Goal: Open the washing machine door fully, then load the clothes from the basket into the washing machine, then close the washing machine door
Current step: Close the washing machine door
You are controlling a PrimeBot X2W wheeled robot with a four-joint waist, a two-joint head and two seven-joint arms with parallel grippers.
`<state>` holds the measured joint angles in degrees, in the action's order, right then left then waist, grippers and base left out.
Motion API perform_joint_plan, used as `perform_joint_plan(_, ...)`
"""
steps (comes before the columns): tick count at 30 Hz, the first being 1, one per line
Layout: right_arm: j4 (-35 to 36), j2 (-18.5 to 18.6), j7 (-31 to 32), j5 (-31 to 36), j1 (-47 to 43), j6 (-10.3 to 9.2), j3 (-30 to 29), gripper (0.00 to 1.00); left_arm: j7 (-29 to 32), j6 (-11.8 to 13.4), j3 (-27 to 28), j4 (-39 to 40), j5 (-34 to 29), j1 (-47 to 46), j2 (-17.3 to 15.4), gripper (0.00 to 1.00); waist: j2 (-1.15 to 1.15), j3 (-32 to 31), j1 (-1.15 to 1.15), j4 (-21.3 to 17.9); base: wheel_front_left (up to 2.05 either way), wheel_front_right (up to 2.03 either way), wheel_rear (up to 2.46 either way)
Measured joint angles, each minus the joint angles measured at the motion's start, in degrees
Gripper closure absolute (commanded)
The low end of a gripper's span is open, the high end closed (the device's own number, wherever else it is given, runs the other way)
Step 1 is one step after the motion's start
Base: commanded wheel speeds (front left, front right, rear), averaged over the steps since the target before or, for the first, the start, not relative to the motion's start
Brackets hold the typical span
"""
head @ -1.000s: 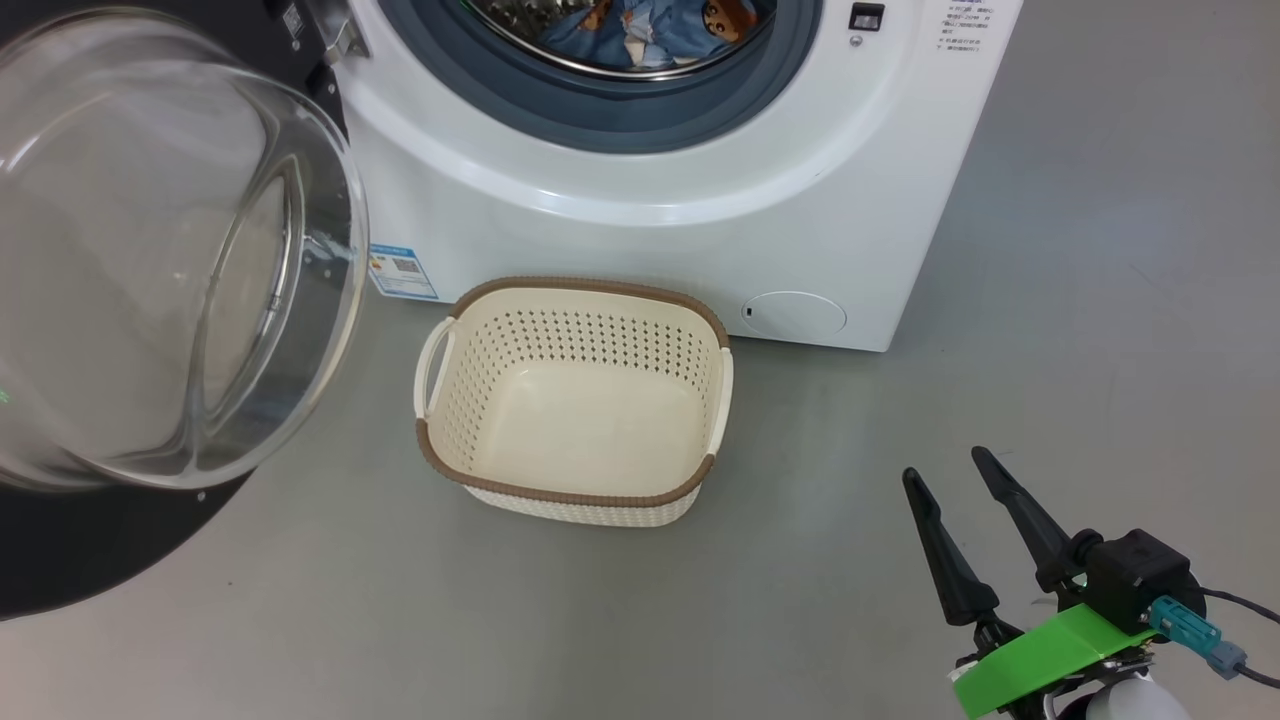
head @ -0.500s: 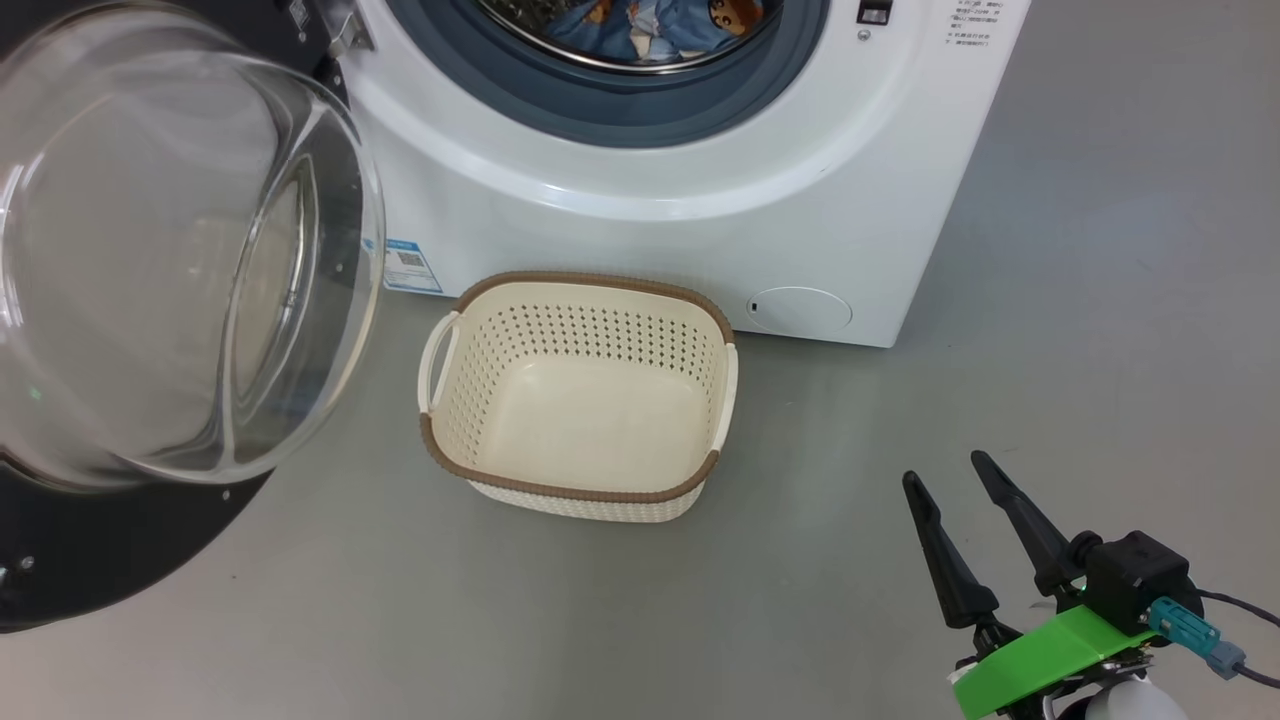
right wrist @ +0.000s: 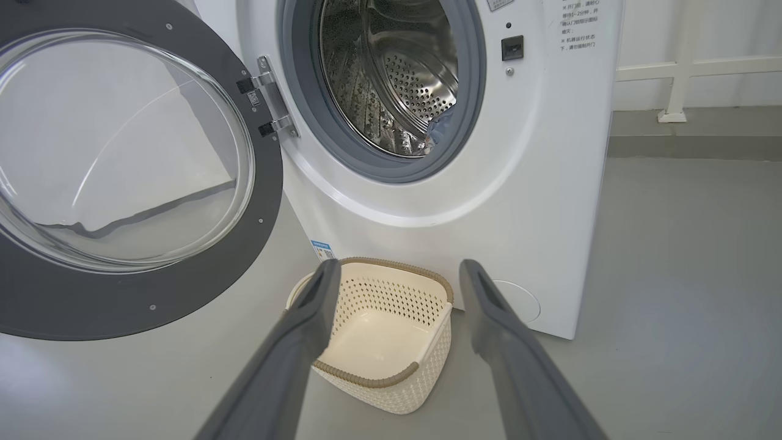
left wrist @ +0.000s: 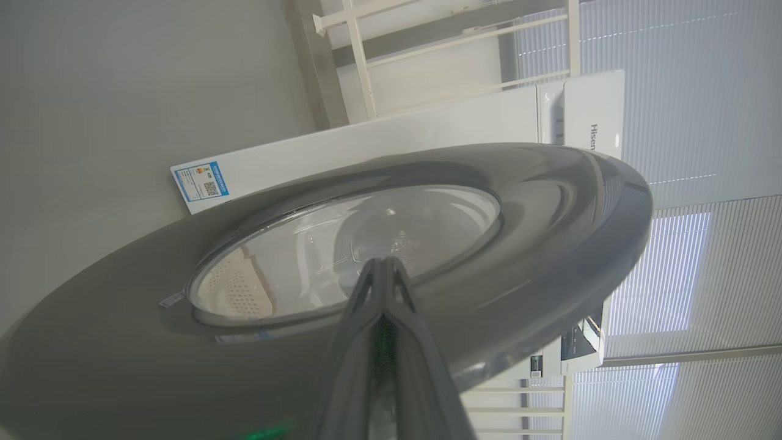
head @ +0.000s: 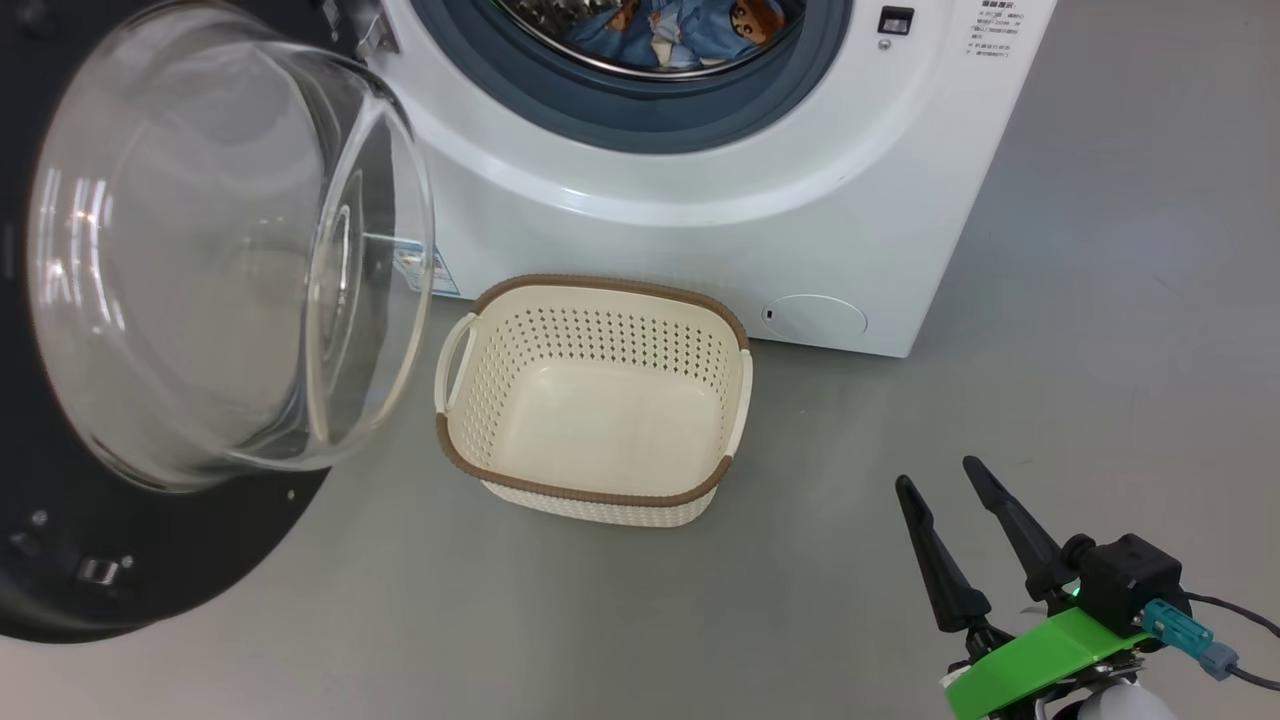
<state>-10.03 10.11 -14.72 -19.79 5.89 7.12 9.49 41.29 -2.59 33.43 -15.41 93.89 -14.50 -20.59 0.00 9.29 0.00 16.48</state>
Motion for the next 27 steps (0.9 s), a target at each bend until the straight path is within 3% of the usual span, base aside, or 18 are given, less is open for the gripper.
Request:
perform_joint_plan(12,-0.56,-0.8,-0.01,-0.2,-0.01,0.0,0.53,0.0,9.79,5.36,-4.82,9.75,4.79,4.28,2.53,1.0,0.0,-0.54,0.0,-0.17,0.0,0.0,0.0)
perform_joint_plan(27,-0.49,-2.14,-0.01,-0.58,0.02,0.0,0.07,0.0,13.28,6.72,-9.32,22.92,8.31,6.28,8.1,1.0,0.0,0.3,0.0,-3.84,0.0,0.0,0.0)
